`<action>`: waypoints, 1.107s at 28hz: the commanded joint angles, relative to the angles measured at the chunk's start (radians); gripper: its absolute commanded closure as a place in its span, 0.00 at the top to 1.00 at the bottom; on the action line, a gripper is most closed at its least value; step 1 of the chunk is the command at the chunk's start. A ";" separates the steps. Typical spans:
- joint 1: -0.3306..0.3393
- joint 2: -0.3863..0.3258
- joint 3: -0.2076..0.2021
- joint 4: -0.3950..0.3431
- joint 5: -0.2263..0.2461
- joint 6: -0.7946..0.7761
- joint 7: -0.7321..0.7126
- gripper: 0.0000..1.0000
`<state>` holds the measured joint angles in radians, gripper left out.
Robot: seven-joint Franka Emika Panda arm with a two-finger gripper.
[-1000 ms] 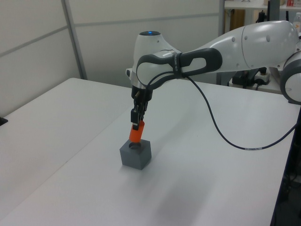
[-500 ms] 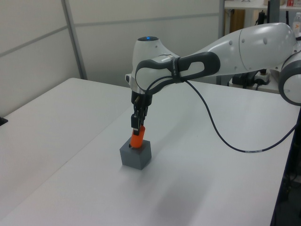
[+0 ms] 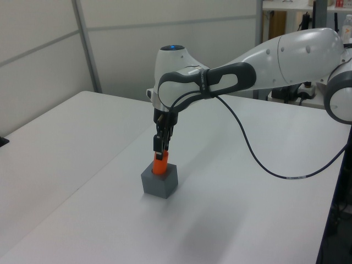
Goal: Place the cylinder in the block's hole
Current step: 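Lower the cylinder into the hole of the grey cube, then open the gripper and raise it away from the cylinder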
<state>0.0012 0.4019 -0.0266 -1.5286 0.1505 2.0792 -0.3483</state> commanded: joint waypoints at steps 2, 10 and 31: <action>0.003 -0.008 -0.004 0.008 -0.006 -0.005 0.003 1.00; -0.006 -0.078 -0.033 0.008 -0.055 -0.163 0.002 1.00; -0.006 -0.140 -0.099 0.038 -0.135 -0.424 0.023 1.00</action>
<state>-0.0122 0.2651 -0.1162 -1.5024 0.0279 1.6718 -0.3477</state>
